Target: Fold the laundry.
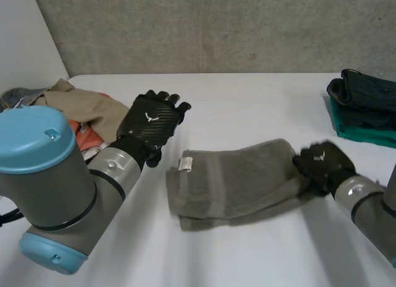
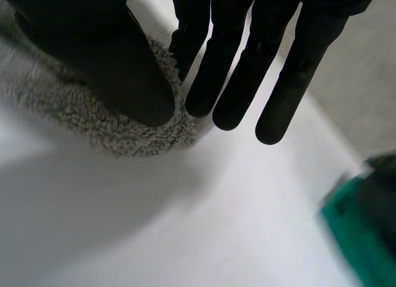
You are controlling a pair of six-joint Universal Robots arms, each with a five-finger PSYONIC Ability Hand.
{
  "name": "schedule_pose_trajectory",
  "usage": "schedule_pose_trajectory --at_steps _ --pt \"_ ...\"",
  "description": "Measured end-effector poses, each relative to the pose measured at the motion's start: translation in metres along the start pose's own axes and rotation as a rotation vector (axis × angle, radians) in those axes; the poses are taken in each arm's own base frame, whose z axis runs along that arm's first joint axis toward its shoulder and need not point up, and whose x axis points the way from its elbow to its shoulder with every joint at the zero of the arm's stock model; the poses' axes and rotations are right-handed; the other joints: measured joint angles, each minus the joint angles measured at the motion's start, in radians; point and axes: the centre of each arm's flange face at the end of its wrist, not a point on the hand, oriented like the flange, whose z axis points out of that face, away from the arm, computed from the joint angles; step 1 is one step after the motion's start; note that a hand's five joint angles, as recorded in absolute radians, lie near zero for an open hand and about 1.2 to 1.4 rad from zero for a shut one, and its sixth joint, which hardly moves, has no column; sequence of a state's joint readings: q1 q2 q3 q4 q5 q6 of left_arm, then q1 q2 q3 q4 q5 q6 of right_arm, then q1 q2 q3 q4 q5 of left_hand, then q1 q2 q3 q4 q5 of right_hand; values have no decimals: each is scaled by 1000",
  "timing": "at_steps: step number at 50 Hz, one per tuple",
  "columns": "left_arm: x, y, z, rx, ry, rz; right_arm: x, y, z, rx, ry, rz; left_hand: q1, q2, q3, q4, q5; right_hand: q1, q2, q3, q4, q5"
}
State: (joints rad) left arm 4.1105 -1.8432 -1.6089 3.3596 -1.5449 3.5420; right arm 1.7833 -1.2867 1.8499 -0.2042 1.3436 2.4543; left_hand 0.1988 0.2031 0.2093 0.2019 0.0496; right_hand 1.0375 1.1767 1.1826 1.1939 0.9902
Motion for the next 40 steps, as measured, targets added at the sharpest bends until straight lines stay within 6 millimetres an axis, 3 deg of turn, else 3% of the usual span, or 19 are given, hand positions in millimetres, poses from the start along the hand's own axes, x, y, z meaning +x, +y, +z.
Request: schedule_pose_trajectory --at_steps 5,8,11,14,16,19,21,23,24,25,27,31,35,40 --pt "-7 -4 -4 9 -20 -1 -7 -50 -8 186 48 -65 0 0 0 0 0 0 0 0 0 7" --pt "-14 -6 -6 13 -42 -3 -37 -84 -17 324 -13 -114 0 0 0 0 0 0 0 0 1 15" --pt "-22 -6 -9 9 -65 -8 -79 -103 -26 412 -126 -172 0 0 0 0 0 0 0 0 1 16" --pt "-30 -2 -11 -4 -90 -26 -131 -108 -37 481 -286 -244 0 0 0 0 0 0 0 0 1 17" --pt "-33 0 -12 -13 -102 -45 -152 -105 -42 497 -359 -272 0 0 0 0 0 0 0 0 1 17" --pt "-36 4 -13 -27 -118 -83 -177 -96 -47 498 -454 -293 0 0 0 0 0 -42 -109 -98 -107 -77" --pt "-37 6 -14 -33 -126 -111 -184 -92 -48 484 -491 -278 0 0 0 0 0 -287 -365 -363 -372 -343" --pt "-39 6 -13 -33 -134 -145 -181 -88 -44 456 -503 -224 0 0 0 0 0 -671 -773 -747 -758 -739" --pt "-39 6 -13 -33 -134 -145 -181 -88 -44 456 -503 -224 0 0 0 0 0 -671 -773 -747 -758 -739" --pt "-40 5 -12 -28 -138 -173 -169 -88 -36 422 -485 -138 0 0 0 0 0 -794 -924 -925 -930 -904" --pt "-40 4 -11 -22 -139 -190 -154 -89 -29 399 -458 -60 0 0 0 0 0 -818 -961 -969 -977 -943" --pt "-34 -3 -7 1 -122 -231 -104 -93 -14 346 -364 206 0 0 0 0 0 -820 -968 -982 -992 -944" --pt "-9 -9 -3 16 -50 -286 -60 -95 -9 294 -302 473 0 0 0 0 0 -820 -968 -982 -992 -944" --pt "19 -3 -2 -34 7 -356 -47 -91 -8 197 -312 597 0 0 0 0 0 -820 -968 -982 -992 -944"
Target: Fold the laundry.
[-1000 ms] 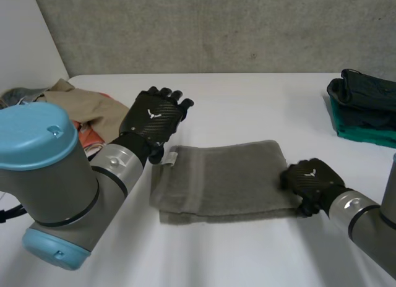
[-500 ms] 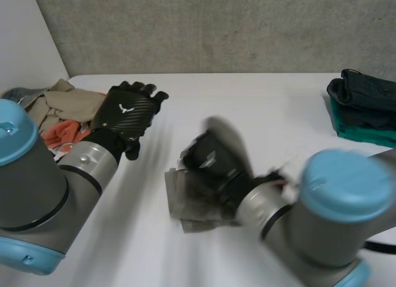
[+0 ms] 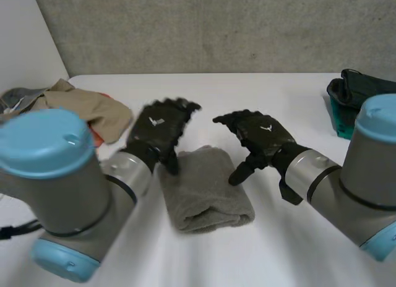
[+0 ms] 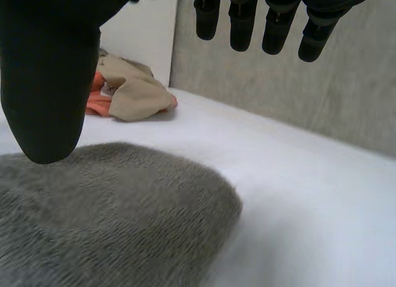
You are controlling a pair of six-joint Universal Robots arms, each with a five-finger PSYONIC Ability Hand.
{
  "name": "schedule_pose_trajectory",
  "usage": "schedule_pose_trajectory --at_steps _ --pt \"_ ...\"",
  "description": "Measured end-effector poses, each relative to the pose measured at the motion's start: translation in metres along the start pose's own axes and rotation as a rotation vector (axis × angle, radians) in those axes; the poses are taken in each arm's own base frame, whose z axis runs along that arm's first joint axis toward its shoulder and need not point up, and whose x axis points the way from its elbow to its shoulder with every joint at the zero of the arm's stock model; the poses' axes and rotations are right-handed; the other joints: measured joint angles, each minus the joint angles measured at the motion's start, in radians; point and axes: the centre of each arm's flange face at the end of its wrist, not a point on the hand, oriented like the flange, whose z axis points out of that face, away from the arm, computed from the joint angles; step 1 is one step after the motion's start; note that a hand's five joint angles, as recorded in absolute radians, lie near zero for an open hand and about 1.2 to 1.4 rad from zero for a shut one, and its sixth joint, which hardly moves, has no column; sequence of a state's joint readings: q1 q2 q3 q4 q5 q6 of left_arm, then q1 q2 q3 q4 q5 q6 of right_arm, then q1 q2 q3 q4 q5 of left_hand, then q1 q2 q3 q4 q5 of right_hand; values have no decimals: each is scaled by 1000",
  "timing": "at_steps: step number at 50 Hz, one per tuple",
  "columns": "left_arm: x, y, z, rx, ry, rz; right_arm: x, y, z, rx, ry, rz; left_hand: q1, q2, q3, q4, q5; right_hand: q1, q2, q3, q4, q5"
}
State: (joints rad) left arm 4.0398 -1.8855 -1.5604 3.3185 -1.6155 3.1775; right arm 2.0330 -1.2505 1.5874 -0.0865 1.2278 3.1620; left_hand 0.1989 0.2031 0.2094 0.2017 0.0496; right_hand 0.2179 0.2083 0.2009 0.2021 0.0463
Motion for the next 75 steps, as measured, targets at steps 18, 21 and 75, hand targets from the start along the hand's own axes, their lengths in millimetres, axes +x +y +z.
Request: schedule_pose_trajectory --at_steps 18,21,75 --pt "25 83 -7 -295 -48 4 15 60 39 -303 18 -82 0 0 0 0 0 0 0 0 0 0" --pt "21 84 -5 -300 -56 15 17 60 39 -304 39 -146 0 0 0 0 0 0 0 0 0 0" --pt "47 -38 15 -47 646 160 -41 117 11 45 -36 -649 0 0 0 0 0 64 75 86 83 68"
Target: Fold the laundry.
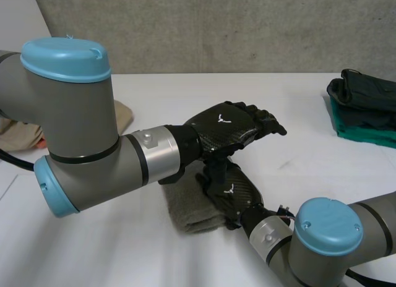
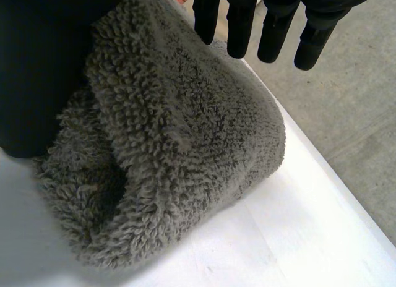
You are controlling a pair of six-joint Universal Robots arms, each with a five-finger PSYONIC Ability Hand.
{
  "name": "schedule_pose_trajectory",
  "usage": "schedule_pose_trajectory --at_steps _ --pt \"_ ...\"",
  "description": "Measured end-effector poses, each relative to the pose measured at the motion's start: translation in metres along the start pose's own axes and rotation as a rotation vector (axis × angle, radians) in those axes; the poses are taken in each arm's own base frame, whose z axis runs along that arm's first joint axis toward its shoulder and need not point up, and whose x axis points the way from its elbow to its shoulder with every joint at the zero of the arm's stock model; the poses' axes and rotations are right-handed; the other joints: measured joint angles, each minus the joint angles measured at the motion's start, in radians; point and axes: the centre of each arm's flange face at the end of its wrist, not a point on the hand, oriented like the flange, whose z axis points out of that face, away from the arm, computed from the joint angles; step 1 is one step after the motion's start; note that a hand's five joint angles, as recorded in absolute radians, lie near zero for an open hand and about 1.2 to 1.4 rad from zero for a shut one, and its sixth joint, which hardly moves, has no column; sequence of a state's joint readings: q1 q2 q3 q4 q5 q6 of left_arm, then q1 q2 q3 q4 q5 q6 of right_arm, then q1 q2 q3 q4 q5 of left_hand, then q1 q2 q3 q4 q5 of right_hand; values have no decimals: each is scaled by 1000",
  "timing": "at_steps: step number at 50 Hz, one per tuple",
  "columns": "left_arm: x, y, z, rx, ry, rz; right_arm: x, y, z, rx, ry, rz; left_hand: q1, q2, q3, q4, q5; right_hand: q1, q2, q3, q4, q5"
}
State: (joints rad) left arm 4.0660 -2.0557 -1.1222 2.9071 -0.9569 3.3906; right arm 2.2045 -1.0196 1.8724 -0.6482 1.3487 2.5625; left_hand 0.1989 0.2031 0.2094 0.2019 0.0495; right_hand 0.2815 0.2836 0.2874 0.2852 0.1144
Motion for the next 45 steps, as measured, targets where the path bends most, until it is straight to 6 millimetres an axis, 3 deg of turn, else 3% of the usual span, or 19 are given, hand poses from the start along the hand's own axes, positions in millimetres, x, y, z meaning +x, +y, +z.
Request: schedule_pose_trajectory --at_steps 6,21,25,33,45 --pt "1 1 0 -4 4 -3 0 3 5 1 -2 -2 0 0 0 0 0 132 127 129 131 20" --pt "1 -1 -1 2 1 1 8 -6 17 50 27 -11 0 0 0 0 0 158 146 152 155 127" --pt "1 -1 -1 3 1 0 7 -6 22 55 27 -12 0 0 0 0 0 248 242 241 243 213" --pt "0 -1 -2 1 -1 -3 9 -6 33 70 33 -15 0 0 0 0 0 595 678 673 685 632" --pt "-6 -5 -4 12 -18 4 23 -14 45 104 69 -5 0 0 0 0 0 683 773 769 818 729"
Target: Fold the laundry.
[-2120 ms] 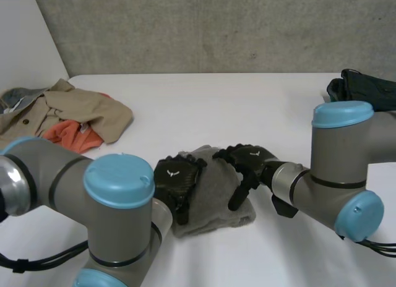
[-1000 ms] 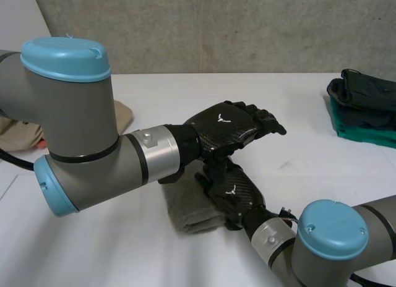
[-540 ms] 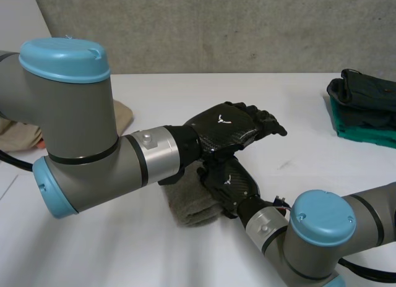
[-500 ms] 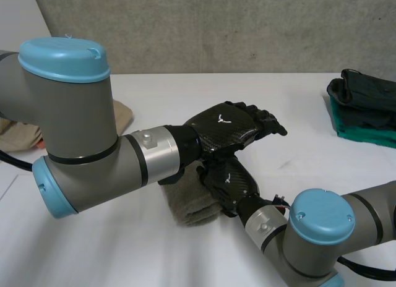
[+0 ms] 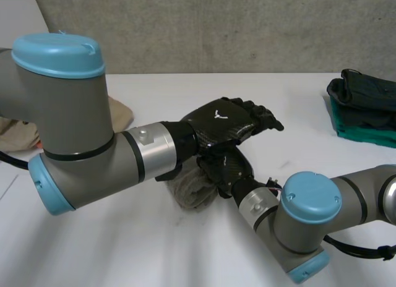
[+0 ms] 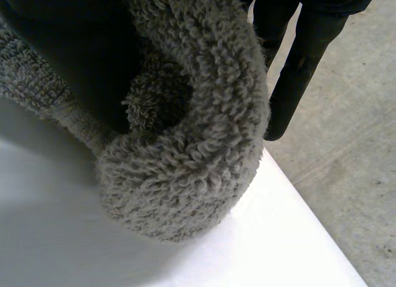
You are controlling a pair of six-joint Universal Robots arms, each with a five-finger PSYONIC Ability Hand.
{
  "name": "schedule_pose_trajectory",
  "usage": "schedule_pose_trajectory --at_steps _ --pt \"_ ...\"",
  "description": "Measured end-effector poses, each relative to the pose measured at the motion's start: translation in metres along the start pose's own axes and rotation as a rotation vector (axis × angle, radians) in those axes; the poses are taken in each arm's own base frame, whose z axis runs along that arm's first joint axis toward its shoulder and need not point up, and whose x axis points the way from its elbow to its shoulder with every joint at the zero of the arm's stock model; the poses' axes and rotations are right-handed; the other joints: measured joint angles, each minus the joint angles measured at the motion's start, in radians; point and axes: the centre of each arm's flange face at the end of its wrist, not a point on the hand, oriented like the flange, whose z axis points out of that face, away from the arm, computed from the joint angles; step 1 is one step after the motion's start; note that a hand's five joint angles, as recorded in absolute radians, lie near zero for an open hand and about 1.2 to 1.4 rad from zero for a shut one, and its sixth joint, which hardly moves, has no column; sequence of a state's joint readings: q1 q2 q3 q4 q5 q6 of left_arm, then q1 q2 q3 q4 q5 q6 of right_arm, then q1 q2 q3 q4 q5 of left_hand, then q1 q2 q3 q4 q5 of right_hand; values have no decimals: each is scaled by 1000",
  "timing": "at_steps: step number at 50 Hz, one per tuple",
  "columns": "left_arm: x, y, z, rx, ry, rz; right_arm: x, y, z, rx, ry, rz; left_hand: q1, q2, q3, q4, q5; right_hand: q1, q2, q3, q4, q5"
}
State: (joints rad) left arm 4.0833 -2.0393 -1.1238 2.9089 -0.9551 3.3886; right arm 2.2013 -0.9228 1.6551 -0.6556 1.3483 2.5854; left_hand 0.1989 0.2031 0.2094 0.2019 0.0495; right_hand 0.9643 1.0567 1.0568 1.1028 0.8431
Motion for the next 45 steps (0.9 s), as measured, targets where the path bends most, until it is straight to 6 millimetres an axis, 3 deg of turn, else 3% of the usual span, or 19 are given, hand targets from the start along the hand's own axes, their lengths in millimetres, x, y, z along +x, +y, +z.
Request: schedule_pose_trajectory --at_steps 4,10,11,13,16,21,23,24,25,27,29,32,36,37,39,41,45 --pt "-10 -5 -4 13 -28 5 18 0 6 2 43 -5 0 0 0 0 0 6 0 0 6 0" --pt "-22 -14 -11 37 -64 16 73 4 19 8 158 -19 0 0 0 0 0 17 0 0 8 9" --pt "-22 -14 -11 37 -64 16 73 4 19 8 158 -19 0 0 0 0 0 17 0 0 8 9" --pt "-26 -21 -14 54 -80 27 109 2 28 34 224 -32 0 0 0 0 0 17 0 3 9 16" --pt "-29 -26 -16 70 -90 37 138 -2 34 69 273 -36 0 0 0 0 0 23 0 9 10 17" --pt "-34 -34 -17 114 -110 52 225 -19 46 204 428 -4 0 0 0 0 0 28 9 18 13 17" --pt "-36 -35 -16 123 -114 50 243 -21 46 231 460 4 0 0 0 0 0 28 9 18 13 17" --pt "-37 -36 -16 128 -117 48 274 -23 45 273 515 12 0 0 0 0 0 28 9 18 13 17" --pt "-38 -36 -16 132 -119 46 292 -22 42 293 549 12 0 0 0 0 0 28 9 18 13 17" --pt "-39 -36 -16 136 -122 44 313 -21 39 316 589 7 0 0 0 0 0 28 9 18 13 17" --pt "-40 -36 -16 139 -124 41 349 -13 30 343 656 -11 0 0 0 0 0 28 9 18 13 19" --pt "-41 -37 -16 142 -127 41 393 7 16 359 738 -46 0 0 0 0 0 28 9 18 13 24" --pt "-42 -37 -16 143 -128 43 427 43 3 353 777 -57 0 0 0 0 0 28 9 18 13 24" --pt "-42 -37 -15 143 -128 43 435 61 0 345 771 -46 0 0 0 0 0 28 9 18 13 24" --pt "-43 -36 -15 143 -128 43 440 83 -3 333 756 -26 0 0 0 0 0 28 9 18 13 24" --pt "-43 -35 -14 140 -128 42 442 119 -7 311 721 15 0 0 0 0 0 28 9 18 13 24" --pt "-43 -33 -13 134 -127 36 430 185 -15 257 645 90 0 0 0 0 0 28 9 18 13 27"
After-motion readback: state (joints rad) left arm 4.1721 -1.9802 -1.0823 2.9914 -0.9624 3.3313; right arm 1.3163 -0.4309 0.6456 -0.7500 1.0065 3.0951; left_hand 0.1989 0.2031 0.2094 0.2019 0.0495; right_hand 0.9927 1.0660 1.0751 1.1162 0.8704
